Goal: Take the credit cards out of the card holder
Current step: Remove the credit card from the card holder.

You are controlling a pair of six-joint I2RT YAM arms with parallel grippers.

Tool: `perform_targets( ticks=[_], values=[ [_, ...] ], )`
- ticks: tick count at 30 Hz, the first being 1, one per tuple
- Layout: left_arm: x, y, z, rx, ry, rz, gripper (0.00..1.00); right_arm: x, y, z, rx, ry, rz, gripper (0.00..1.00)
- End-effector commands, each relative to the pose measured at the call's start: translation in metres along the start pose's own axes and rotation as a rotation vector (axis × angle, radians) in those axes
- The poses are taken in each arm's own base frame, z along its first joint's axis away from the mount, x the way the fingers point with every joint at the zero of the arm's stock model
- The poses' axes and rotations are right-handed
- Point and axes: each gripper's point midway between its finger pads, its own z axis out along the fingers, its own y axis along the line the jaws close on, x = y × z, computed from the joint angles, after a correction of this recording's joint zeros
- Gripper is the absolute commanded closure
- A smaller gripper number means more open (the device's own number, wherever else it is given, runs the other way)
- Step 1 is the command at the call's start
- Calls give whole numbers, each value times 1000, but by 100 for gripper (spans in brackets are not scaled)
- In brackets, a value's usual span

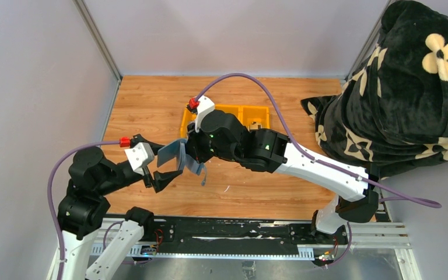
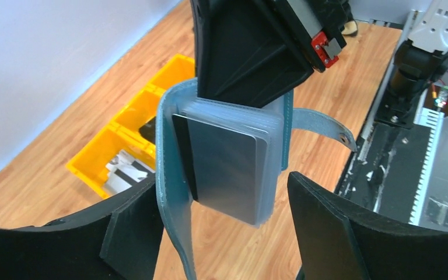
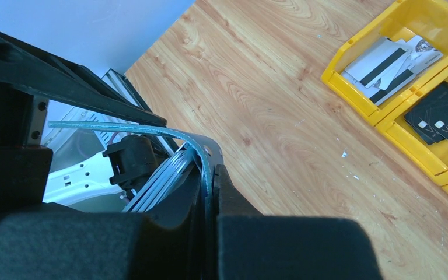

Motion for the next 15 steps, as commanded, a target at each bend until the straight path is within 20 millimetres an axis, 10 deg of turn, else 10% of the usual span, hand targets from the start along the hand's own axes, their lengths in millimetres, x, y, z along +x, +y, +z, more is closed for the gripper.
perform_targets(
  ticks=[1, 15],
  values=[
    [2, -14, 2, 75, -22, -23, 21, -14, 12, -13, -37, -57, 27, 100],
    [-6, 26, -6, -162, -20, 57, 45, -14, 16, -18, -71, -67, 27, 100]
  ],
)
